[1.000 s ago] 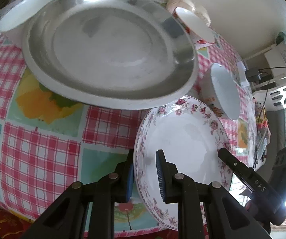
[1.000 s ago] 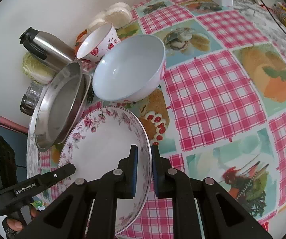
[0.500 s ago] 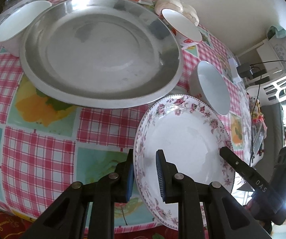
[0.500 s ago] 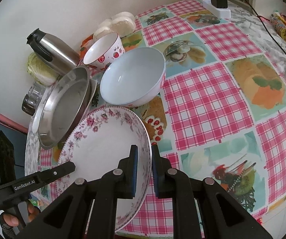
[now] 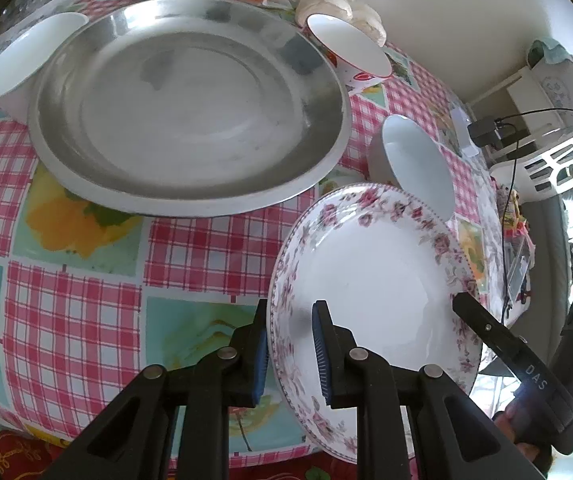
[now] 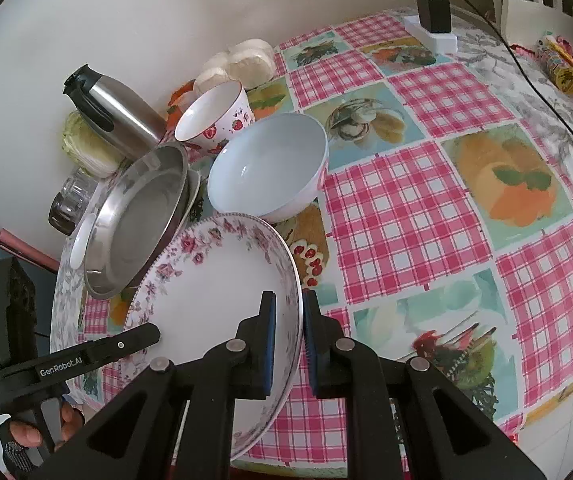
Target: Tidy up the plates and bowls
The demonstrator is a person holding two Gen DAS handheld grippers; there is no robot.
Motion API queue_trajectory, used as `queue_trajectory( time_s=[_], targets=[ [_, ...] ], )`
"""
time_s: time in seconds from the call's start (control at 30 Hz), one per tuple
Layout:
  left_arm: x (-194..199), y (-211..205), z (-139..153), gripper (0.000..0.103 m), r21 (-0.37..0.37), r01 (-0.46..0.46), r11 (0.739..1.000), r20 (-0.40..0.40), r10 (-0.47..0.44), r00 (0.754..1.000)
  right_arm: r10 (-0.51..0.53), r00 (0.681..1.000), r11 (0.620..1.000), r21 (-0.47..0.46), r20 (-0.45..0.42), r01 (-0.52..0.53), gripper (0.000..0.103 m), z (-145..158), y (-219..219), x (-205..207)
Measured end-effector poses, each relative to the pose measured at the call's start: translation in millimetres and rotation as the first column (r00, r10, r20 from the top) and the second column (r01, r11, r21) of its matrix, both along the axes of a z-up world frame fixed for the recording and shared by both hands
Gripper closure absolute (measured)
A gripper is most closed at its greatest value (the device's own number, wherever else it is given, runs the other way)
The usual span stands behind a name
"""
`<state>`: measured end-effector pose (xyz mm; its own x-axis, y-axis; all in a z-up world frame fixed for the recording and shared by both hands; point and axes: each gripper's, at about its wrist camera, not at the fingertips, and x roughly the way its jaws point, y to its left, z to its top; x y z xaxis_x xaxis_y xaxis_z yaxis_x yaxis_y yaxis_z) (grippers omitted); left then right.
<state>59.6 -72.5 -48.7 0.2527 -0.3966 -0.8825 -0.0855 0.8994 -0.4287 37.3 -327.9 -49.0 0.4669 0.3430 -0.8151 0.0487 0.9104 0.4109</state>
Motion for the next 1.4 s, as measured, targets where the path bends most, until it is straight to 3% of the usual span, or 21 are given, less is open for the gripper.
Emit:
queue_trajectory(
  time_s=[0.57,1.07,1.4],
  targets=[
    [17,9,31,0.080,-0.031,-0.013,0.999,0.121,0.017,0.992,-0.003,0.995,1.000,0.014,0.095,0.002,0.089,28,5,7],
    [33,51,40,0.081,-0.092,-0.118,0.989,0.132,0.129,0.983,0.077,0.986,0.997,-0.014,0.146,-0.076,0.089,58,45,43],
    [46,90,41,0.082,-0.136,-0.215,0.967,0.125,0.232,0.965,0.139,0.975,0.990,-0.011,0.173,-0.139,0.089,70,84,69]
  ],
)
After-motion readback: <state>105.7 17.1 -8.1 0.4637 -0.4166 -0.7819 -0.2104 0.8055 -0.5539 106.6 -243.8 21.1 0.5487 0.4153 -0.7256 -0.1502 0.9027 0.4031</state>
